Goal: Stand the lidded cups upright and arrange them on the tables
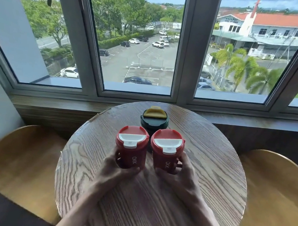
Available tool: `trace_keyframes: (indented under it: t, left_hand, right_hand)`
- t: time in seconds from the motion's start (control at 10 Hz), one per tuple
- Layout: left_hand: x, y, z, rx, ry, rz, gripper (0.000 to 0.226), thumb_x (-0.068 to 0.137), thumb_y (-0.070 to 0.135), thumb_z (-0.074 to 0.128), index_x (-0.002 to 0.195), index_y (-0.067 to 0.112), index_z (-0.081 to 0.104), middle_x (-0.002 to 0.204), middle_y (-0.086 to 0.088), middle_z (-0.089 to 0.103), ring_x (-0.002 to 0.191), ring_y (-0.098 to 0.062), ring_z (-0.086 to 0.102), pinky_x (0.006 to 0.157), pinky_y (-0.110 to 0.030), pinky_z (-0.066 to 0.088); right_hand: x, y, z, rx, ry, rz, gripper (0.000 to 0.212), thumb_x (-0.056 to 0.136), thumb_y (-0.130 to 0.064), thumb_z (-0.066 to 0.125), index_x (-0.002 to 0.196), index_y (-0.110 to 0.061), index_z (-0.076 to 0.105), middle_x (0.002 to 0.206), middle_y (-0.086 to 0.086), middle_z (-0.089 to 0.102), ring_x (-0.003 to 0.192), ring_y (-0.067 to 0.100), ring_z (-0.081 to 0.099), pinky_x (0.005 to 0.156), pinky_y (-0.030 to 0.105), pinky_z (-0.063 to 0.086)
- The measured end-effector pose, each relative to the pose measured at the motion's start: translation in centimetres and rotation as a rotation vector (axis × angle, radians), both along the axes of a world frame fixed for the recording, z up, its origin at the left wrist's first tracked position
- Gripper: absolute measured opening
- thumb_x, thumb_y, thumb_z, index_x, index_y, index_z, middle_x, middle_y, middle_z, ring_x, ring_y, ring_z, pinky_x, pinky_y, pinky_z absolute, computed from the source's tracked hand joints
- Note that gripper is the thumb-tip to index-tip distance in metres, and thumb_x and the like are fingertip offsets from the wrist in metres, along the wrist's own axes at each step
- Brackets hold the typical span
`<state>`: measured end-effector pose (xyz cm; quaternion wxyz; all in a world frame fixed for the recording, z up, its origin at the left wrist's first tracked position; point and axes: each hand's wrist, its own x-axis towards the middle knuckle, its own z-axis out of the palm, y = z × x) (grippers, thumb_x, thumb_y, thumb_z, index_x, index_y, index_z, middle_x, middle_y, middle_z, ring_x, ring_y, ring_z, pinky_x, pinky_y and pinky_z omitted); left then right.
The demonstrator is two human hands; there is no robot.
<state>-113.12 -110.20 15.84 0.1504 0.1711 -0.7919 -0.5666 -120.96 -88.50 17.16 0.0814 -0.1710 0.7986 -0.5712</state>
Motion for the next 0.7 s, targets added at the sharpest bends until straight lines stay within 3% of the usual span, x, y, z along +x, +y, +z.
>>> trace_keyframes:
  t: [0.2,0.3,0.5,0.6,0.7]
  left_hand:
    - [-0.8,0.8,-0.1,-0.012,0.024,-0.013,0.076,0.057,0.012,0.092,0.122,0.021,0.054,0.104,0.006,0.071,0.090,0.006,0.069,0.073,-0.009,0.052]
    - [-0.8,0.7,0.0,-0.022,0.027,-0.035,0.080,0.052,0.024,0.089,0.123,0.019,0.054,0.103,0.007,0.072,0.091,0.005,0.069,0.075,-0.008,0.051]
    - [-0.8,0.2,0.1,0.004,0.029,-0.084,0.080,0.056,0.025,0.090,0.127,0.021,0.054,0.106,0.009,0.074,0.096,0.004,0.068,0.084,-0.013,0.052]
    - [-0.2,-0.2,-0.1,-0.106,-0.040,-0.139,0.069,0.065,0.024,0.087,0.124,0.029,0.052,0.108,0.017,0.072,0.103,0.003,0.065,0.090,-0.021,0.051]
    - [0.9,-0.7,-0.4,-0.528,-0.203,-0.185,0.079,0.076,0.060,0.067,0.142,0.026,0.039,0.142,0.008,0.050,0.139,-0.017,0.039,0.118,-0.043,0.026]
  right_hand:
    - [-1.0,0.1,-0.9,0.056,0.043,-0.017,0.064,0.056,-0.047,0.083,0.112,-0.037,0.054,0.104,-0.005,0.070,0.092,0.011,0.068,0.081,0.037,0.058]
    - [-1.1,0.2,-1.0,0.056,0.027,-0.020,0.064,0.058,-0.045,0.083,0.115,-0.033,0.056,0.104,-0.006,0.071,0.093,0.010,0.069,0.082,0.039,0.058]
    - [-1.1,0.4,-0.4,0.059,0.027,0.013,0.054,0.060,-0.042,0.082,0.108,-0.033,0.058,0.099,-0.007,0.073,0.090,0.008,0.069,0.081,0.039,0.057]
    - [-0.8,1.2,0.5,0.195,0.059,0.059,0.057,0.062,-0.047,0.081,0.112,-0.034,0.056,0.103,-0.013,0.067,0.094,0.010,0.065,0.076,0.025,0.051]
    - [-0.3,2.1,-0.1,0.520,0.189,0.071,0.081,0.073,-0.061,0.069,0.143,-0.038,0.036,0.147,-0.010,0.043,0.137,0.016,0.040,0.109,0.033,0.034]
